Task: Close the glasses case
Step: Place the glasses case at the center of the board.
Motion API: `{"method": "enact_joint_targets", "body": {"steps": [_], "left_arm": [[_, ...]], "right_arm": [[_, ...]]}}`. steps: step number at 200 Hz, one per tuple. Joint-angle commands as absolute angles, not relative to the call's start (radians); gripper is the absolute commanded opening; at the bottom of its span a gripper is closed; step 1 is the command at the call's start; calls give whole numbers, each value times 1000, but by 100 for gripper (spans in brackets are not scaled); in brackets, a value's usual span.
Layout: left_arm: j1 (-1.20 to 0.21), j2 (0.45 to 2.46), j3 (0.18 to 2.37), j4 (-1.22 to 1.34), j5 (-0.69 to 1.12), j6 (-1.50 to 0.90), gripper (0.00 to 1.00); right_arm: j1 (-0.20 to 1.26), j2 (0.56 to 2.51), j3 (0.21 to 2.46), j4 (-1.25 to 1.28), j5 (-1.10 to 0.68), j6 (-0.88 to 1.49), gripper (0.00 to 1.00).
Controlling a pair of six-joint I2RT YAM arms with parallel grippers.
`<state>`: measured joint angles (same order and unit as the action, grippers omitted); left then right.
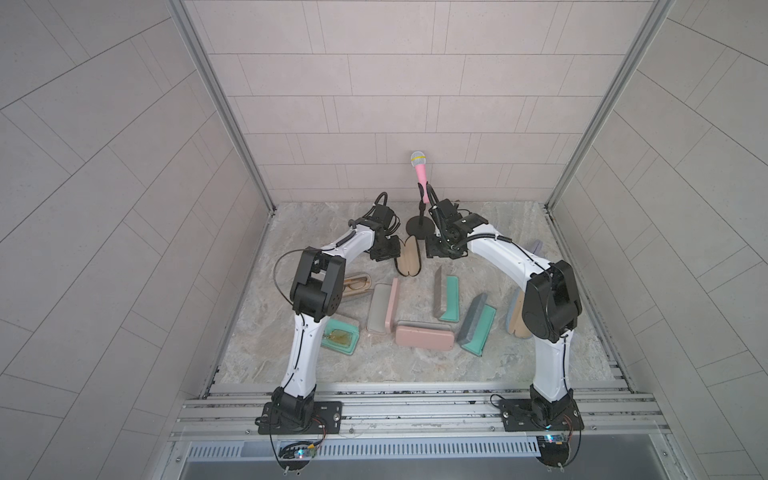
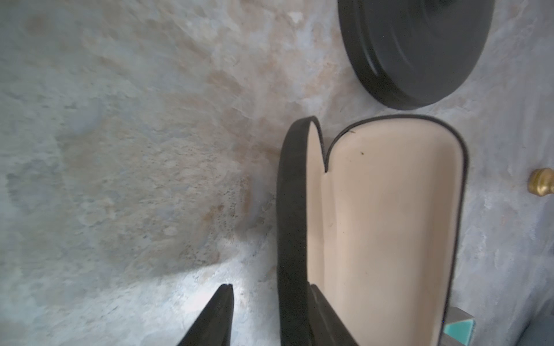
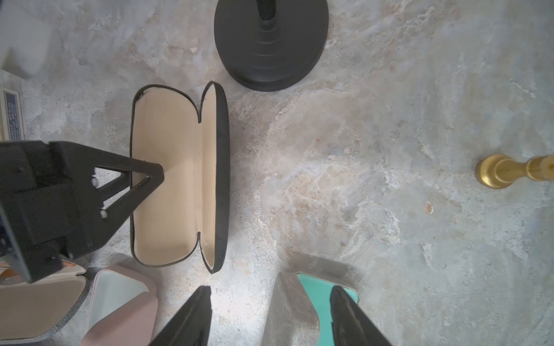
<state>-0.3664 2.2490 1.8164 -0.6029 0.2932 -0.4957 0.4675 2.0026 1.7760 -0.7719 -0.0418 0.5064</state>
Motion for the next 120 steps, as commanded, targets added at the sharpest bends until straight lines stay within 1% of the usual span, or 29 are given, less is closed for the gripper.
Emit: {"method": "enact_joint_targets", "body": {"steps": [1,11,15,21,28,34,41,53,75,97,120], "left_arm": [[-345,2152,1790,-590,313,-504,45],[-335,2135,1783,-583,344,-506,45],[-331,2129,1780,-579,356,-509,45],[-326,2120,1774,-573,370,-511,45],[-320,2109,1764,-566,380,-513,44],[-316,2100,1754,-560,385,-514,40],[-312,2093,1742,-552,387,-514,36],[-306,2089,1721,-547,387,-512,23],[-296,2094,1668,-517,397,-521,0],[-292,2096,1601,-453,421,-549,0],[-292,2125,1590,-435,434,-561,0]], "right_arm": [[472,2027,1805,-807,-36,503,63],[471,2035,1810,-807,-40,506,60],[472,2039,1813,-807,-41,508,57],[472,2046,1816,-807,-45,509,49],[471,2053,1822,-807,-49,511,35],[472,2060,1826,-807,-53,511,27],[472,2069,1832,-808,-58,512,21],[471,2089,1846,-811,-69,512,13],[474,2129,1873,-820,-78,509,7],[473,2163,1895,-826,-81,506,6],[474,2192,1912,-830,-80,507,6]]}}
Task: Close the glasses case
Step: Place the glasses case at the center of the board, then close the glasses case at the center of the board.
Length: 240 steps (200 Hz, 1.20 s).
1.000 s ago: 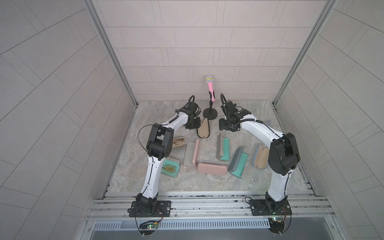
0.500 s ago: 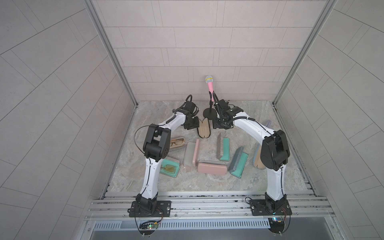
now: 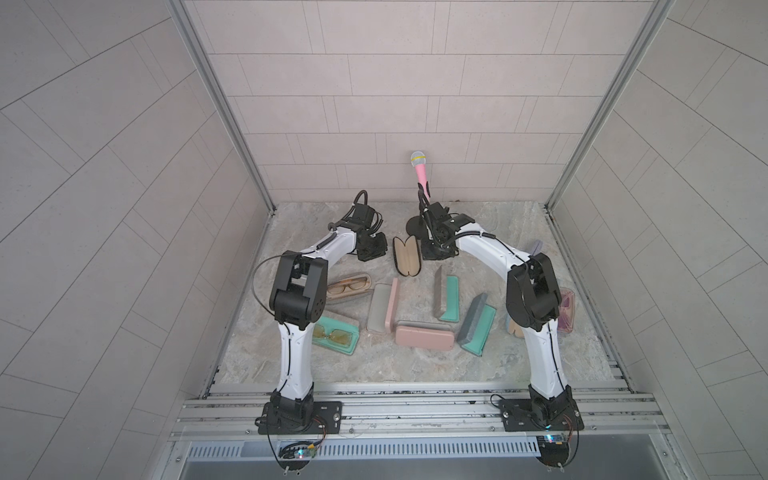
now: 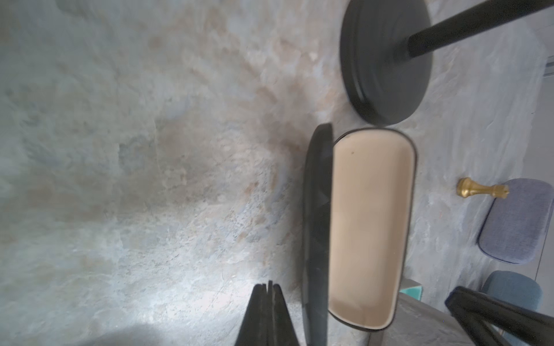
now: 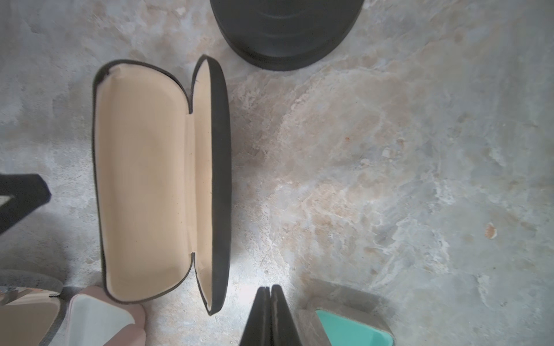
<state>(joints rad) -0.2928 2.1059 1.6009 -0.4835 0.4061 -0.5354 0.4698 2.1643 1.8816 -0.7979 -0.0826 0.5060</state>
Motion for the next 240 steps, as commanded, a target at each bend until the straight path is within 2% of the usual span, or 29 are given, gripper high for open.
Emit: {"method": "enact_joint_targets", "body": {"steps": [1,240], "left_arm": [[-292,2126,1590,-434,435,-561,0],[-345,2266,1715,-498,451,-557,0]], "right_arm": [[474,2194,1913,-830,-80,505,6],[492,2387,2102,-876,-145,474,8]]}}
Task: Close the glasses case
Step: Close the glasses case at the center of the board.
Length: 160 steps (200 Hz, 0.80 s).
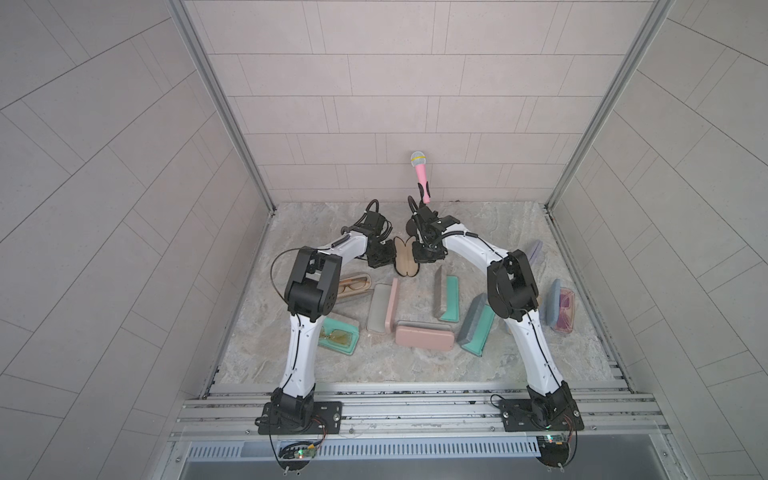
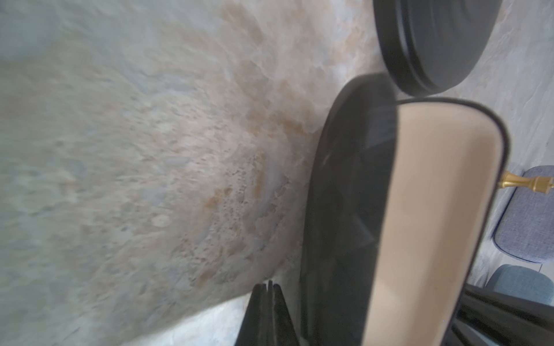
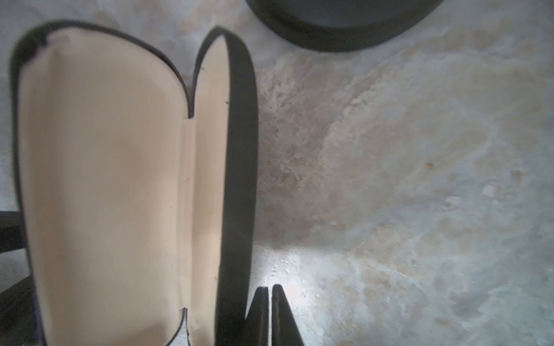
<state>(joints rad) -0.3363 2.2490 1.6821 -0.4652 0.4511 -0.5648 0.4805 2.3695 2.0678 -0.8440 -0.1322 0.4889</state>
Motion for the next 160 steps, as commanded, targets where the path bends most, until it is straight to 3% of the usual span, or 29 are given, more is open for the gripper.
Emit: {"method": "enact_joint_targets", "body": {"steps": [1,76,160], "left_arm": [[-346,2266,1715,-499,451,-557,0],[-374,2276,1758,-532,446,-543,0],[-408,2301,1804,-558,447,-534,0]], "right_arm": [[492,2388,2103,-877,-146,474,8],[508,2414,2169,-896,-171,453,9],[515,2422,2201,-874,-319,406,10]]}}
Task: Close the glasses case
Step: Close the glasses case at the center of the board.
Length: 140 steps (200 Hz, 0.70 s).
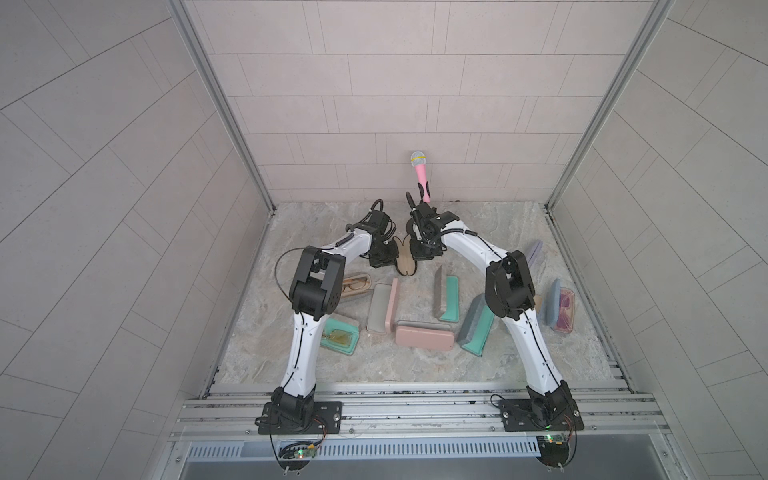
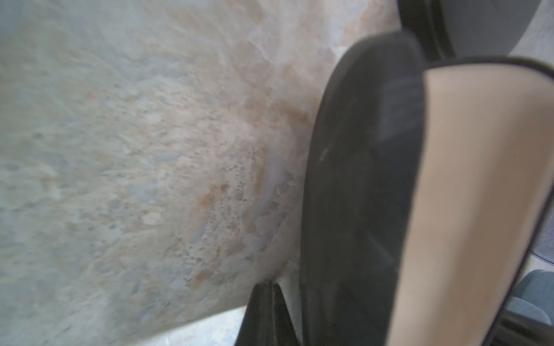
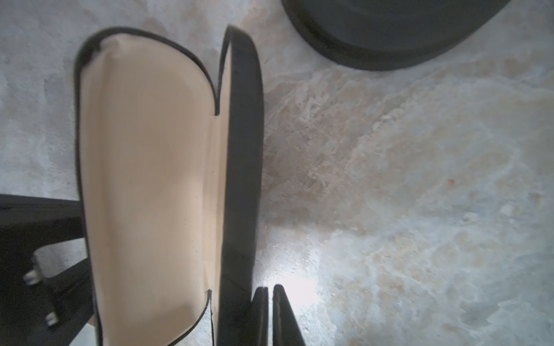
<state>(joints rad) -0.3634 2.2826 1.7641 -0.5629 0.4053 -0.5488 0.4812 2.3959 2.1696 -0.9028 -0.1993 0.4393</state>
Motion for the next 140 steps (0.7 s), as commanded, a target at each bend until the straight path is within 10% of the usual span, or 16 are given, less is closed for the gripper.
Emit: {"method": "enact_joint_targets", "body": {"steps": [1,140], "left_arm": [[-409,2301,1805,-558,447,-534,0],[-418,2269,1808,-589,428,-521,0]], "right_arm": [[515,2423,2202,-874,-320,405,10],[520,2394,2185,-888,-289,394,10]]}}
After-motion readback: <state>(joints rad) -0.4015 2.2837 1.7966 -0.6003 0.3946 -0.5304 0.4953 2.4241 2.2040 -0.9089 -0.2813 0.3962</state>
